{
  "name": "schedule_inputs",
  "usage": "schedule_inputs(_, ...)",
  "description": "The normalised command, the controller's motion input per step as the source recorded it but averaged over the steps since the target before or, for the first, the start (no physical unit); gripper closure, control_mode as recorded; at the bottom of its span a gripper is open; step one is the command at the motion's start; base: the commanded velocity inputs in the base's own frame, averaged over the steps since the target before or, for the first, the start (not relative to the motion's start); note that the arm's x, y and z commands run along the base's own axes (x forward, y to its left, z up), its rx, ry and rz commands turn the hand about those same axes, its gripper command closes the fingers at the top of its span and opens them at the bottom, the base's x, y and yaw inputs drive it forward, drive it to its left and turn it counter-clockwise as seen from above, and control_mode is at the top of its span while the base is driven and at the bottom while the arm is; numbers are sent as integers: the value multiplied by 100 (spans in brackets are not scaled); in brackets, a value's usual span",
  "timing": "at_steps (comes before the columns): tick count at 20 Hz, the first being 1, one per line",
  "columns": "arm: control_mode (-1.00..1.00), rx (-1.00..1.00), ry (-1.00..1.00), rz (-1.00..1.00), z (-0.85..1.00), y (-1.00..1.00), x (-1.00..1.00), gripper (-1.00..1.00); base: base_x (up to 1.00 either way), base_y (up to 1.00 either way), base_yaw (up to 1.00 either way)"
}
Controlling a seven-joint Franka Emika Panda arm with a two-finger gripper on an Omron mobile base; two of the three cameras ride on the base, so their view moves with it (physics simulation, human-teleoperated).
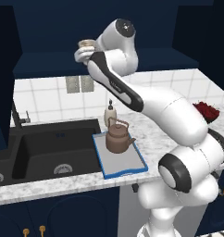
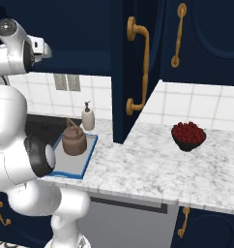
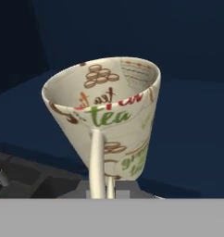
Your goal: Pick the kettle from the counter and place it on the tray. Then pick the mug from the cabinet and place it on the tray. Then close the cabinet doors.
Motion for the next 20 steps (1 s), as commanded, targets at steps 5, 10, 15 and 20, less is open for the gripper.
schedule_inputs(5,-100,7,14,-28,1,-18,-100,100,0,0,0)
schedule_inputs(10,-100,13,3,-28,-7,-16,-100,100,0,0,0)
schedule_inputs(15,-100,0,1,-32,-68,-1,-69,100,0,0,0)
schedule_inputs(20,-100,1,0,-23,-94,-25,-47,100,0,0,0)
